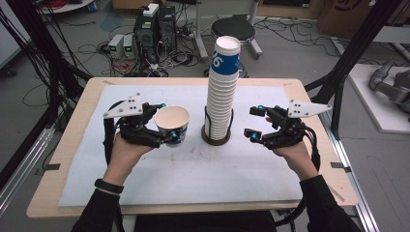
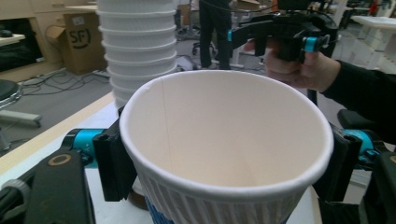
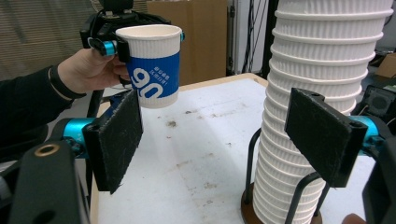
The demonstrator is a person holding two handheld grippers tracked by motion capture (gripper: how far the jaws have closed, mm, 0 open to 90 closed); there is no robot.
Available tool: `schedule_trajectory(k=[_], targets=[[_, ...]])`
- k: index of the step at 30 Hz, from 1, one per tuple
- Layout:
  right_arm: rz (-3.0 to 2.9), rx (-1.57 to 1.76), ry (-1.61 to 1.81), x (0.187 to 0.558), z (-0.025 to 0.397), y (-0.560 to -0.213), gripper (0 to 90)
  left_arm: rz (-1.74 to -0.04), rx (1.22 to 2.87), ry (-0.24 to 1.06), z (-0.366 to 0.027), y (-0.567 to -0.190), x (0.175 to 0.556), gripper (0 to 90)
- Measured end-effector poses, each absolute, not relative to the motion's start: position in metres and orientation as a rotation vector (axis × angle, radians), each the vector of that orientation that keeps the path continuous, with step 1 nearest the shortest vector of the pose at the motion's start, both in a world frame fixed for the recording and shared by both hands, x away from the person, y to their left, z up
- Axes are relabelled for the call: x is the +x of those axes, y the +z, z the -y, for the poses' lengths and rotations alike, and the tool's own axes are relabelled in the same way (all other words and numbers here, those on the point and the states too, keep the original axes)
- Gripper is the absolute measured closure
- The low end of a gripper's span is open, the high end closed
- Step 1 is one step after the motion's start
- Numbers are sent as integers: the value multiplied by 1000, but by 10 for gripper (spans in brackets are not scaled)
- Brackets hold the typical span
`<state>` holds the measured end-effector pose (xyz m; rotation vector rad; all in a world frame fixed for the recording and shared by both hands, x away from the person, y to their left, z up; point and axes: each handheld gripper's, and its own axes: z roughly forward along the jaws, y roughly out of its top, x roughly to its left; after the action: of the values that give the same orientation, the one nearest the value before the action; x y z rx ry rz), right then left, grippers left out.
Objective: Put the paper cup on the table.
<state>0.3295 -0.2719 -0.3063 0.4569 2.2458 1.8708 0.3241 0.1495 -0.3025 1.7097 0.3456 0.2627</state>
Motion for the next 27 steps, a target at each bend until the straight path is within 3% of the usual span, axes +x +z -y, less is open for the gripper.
schedule_trajectory(k=[27], targets=[[-2224, 467, 1872, 335, 275, -307, 195, -553, 1658, 473, -186, -327, 346, 234]])
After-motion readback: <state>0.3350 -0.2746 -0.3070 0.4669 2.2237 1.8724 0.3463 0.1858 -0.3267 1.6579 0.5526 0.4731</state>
